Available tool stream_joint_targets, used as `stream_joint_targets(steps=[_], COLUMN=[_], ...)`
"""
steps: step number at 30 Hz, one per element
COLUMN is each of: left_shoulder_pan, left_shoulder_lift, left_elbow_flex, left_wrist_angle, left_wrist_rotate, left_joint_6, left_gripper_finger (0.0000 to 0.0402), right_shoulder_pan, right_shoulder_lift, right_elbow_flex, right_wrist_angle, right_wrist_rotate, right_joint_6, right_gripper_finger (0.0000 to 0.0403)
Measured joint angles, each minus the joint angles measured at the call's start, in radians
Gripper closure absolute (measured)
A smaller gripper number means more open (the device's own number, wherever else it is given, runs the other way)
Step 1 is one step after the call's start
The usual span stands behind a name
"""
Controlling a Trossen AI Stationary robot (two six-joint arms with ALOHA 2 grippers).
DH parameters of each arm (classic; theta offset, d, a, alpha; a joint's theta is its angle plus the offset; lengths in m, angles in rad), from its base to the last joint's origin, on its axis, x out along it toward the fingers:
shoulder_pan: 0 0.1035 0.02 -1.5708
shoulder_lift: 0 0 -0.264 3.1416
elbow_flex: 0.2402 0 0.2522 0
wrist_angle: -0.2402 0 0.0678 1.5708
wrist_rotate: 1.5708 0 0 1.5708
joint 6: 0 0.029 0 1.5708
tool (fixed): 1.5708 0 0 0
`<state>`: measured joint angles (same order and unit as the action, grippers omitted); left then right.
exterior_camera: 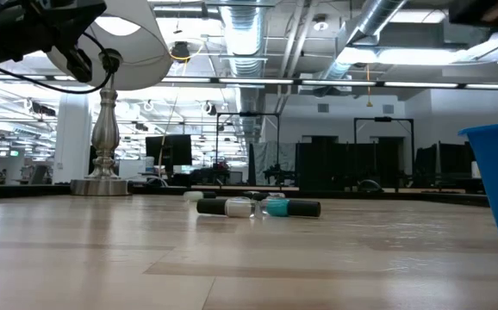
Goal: Pick & Place Nail Polish
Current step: Put the red nail polish into the blue bin
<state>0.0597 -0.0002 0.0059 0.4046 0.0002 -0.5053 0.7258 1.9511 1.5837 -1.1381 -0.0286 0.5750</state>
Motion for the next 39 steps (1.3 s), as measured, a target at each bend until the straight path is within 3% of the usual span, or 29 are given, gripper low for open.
stream_joint_targets(steps=[18,33,39], left_shoulder_pan=[0.0,0.0,0.0], left_shoulder_lift=[0.0,0.0,0.0], left_elbow_flex=[0.0,0.0,0.0], left_wrist_angle=[0.0,0.0,0.0], left_wrist_rotate=[0.0,0.0,0.0], left_joint_6=[0.0,0.0,0.0], left_gripper_finger=[0.0401,0.0401,0.0401], right_shoulder_pan=[0.03,0.027,0.017], right_shoulder_lift=[0.158,0.163,0.161], right_elbow_flex=[0.001,0.001,0.001], right_wrist_angle=[0.01,-0.007,-0.029], right_wrist_rotate=[-0.03,-0.029,-0.029], right_joint_6=[-0.052,-0.051,0.045], right_gripper_finger=[0.029,0.026,0.0242])
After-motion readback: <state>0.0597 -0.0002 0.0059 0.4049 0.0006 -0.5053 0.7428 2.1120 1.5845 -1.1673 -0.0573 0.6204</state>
